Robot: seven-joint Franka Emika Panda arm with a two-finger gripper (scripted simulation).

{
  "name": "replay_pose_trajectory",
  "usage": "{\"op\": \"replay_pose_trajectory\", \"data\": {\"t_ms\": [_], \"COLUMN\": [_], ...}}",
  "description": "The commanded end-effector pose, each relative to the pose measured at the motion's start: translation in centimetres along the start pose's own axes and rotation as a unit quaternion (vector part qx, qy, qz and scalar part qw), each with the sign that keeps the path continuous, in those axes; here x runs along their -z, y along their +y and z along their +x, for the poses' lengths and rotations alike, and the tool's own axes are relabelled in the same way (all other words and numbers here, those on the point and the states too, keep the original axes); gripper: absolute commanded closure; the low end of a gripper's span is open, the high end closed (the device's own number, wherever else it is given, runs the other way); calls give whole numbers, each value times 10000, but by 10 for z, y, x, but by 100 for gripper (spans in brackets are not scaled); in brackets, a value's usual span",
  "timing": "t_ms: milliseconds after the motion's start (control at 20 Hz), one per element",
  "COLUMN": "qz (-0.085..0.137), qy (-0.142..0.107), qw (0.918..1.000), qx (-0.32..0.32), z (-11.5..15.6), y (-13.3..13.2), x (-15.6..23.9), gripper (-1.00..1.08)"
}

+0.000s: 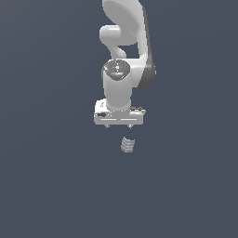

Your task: Pick up the object and move it to a goal position.

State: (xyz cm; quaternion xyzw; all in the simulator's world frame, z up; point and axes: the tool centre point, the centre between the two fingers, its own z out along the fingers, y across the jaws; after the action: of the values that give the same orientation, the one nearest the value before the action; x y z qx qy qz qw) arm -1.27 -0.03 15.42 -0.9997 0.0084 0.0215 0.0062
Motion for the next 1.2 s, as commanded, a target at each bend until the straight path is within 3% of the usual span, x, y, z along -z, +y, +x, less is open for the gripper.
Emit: {"op": "replay_pose_trajectory", "data": {"t_ms": [0, 450, 1150], "qz": [0, 116, 91], "qy": [0, 127, 137], "qw": [10000, 9998, 9993], "qx": [0, -94, -329], "z": [0, 6, 13], "y": [0, -21, -25], "x": [0, 3, -8], "gripper": [-92, -92, -92]}}
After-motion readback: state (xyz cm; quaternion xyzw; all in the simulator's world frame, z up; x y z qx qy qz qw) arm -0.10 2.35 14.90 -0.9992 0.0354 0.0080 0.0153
